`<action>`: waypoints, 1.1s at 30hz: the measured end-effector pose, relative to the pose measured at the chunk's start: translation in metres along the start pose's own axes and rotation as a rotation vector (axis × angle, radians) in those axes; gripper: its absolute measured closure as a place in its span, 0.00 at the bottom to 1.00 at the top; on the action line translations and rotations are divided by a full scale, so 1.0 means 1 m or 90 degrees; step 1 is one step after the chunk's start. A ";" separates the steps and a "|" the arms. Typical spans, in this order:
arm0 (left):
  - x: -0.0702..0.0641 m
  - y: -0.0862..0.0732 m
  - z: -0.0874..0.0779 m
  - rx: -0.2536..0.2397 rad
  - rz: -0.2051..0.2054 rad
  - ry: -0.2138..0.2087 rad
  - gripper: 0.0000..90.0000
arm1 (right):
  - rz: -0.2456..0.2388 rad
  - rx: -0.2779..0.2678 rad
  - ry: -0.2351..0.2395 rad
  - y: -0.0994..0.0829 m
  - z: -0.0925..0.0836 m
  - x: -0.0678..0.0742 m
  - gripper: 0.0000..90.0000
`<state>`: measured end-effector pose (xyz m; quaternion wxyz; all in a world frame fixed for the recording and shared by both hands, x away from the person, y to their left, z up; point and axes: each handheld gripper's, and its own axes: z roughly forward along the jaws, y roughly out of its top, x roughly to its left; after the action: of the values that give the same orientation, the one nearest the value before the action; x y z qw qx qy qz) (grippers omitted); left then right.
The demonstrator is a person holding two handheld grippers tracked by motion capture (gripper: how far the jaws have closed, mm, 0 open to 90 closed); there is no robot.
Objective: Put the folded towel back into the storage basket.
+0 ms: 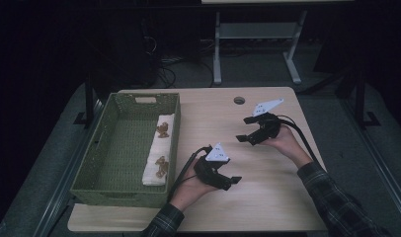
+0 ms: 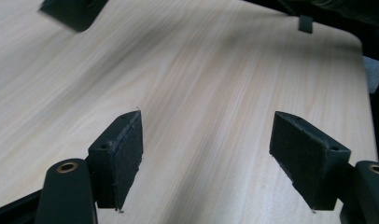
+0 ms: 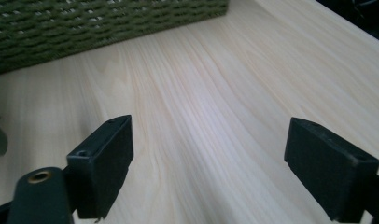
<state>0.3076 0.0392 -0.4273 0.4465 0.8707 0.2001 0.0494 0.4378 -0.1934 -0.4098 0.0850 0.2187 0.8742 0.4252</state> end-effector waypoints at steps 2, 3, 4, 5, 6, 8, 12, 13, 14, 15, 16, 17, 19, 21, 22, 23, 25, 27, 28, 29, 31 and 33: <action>0.001 -0.006 0.003 0.005 -0.009 0.002 0.28 | 0.005 -0.001 -0.009 -0.008 -0.001 0.000 0.16; 0.001 -0.008 0.004 0.011 -0.008 0.005 0.27 | 0.015 -0.001 -0.009 -0.012 -0.002 0.000 0.16; 0.001 -0.010 0.006 0.016 -0.009 0.007 0.27 | 0.021 -0.001 -0.011 -0.017 -0.002 0.000 0.16; 0.002 -0.012 0.007 0.021 -0.003 0.011 0.27 | 0.021 0.001 -0.012 -0.021 -0.002 -0.001 0.16; 0.002 -0.014 0.008 0.023 -0.003 0.016 0.26 | 0.029 0.006 -0.017 -0.026 -0.003 0.000 0.16; 0.002 -0.018 0.011 0.030 -0.003 0.028 0.26 | 0.033 0.006 -0.027 -0.036 -0.003 0.000 0.15; 0.002 -0.023 0.018 0.049 0.004 0.039 0.25 | 0.049 0.012 -0.038 -0.055 -0.004 0.000 0.15; 0.001 -0.024 0.020 0.049 0.002 0.040 0.24 | 0.053 0.014 -0.043 -0.060 -0.005 0.000 0.15; 0.002 -0.025 0.020 0.053 0.004 0.042 0.24 | 0.059 0.018 -0.046 -0.064 -0.005 0.000 0.15; 0.002 -0.026 0.022 0.049 -0.001 0.044 0.24 | 0.061 0.020 -0.050 -0.069 -0.005 0.001 0.15; 0.003 -0.027 0.022 0.054 0.000 0.046 0.23 | 0.060 0.023 -0.054 -0.073 -0.005 0.001 0.15; 0.003 -0.027 0.022 0.053 0.002 0.050 0.23 | 0.063 0.025 -0.058 -0.076 -0.006 0.001 0.14; 0.004 -0.028 0.023 0.052 0.000 0.053 0.22 | 0.066 0.029 -0.065 -0.082 -0.007 0.002 0.14; 0.005 -0.030 0.024 0.056 0.004 0.061 0.20 | 0.066 0.032 -0.072 -0.086 -0.009 0.003 0.13; 0.006 -0.031 0.025 0.058 0.005 0.060 0.20 | 0.061 0.031 -0.075 -0.088 -0.009 0.003 0.12; 0.006 -0.032 0.026 0.059 0.005 0.061 0.19 | 0.061 0.034 -0.079 -0.090 -0.010 0.003 0.12; 0.006 -0.034 0.028 0.068 0.007 0.063 0.19 | 0.059 0.036 -0.089 -0.092 -0.010 0.004 0.11; 0.006 -0.035 0.031 0.076 0.010 0.064 0.18 | 0.060 0.042 -0.096 -0.094 -0.009 0.005 0.11; 0.005 -0.036 0.032 0.079 0.010 0.063 0.18 | 0.061 0.044 -0.095 -0.095 -0.009 0.005 0.10; 0.005 -0.036 0.032 0.083 0.016 0.062 0.18 | 0.060 0.046 -0.097 -0.096 -0.008 0.006 0.11; 0.003 -0.036 0.034 0.085 0.021 0.064 0.17 | 0.050 0.052 -0.106 -0.097 -0.005 0.007 0.09; 0.002 -0.036 0.035 0.084 0.022 0.063 0.17 | 0.052 0.051 -0.104 -0.097 -0.005 0.007 0.09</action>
<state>0.3075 0.0327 -0.4772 0.3765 0.8982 0.2095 0.0868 0.3996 -0.2465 -0.4826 0.1294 0.2915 0.8708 0.3741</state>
